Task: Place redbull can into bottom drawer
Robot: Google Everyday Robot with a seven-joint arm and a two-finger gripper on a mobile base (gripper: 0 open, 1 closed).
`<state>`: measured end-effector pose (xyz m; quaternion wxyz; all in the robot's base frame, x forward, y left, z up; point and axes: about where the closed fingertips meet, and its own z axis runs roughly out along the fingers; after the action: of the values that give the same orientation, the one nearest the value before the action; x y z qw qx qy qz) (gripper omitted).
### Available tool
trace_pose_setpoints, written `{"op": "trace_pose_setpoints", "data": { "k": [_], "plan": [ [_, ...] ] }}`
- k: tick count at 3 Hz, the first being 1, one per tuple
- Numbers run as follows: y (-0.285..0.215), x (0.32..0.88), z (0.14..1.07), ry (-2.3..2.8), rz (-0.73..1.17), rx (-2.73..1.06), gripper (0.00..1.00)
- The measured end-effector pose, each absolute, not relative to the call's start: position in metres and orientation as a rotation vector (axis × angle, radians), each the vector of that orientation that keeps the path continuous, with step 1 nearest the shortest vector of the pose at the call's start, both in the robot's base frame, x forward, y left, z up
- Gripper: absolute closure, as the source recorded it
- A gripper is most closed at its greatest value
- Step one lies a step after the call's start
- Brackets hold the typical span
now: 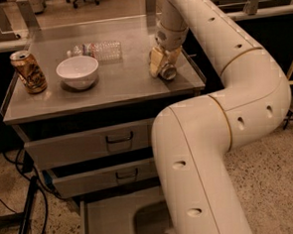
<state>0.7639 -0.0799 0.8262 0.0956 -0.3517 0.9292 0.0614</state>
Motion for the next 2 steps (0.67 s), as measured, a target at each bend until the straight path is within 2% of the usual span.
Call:
{"op": "trace_pose_setpoints", "data": {
  "k": [2],
  "plan": [
    [-0.0799, 0.7639, 0.8262, 2.754, 0.182, -1.042, 0.92]
  ]
}}
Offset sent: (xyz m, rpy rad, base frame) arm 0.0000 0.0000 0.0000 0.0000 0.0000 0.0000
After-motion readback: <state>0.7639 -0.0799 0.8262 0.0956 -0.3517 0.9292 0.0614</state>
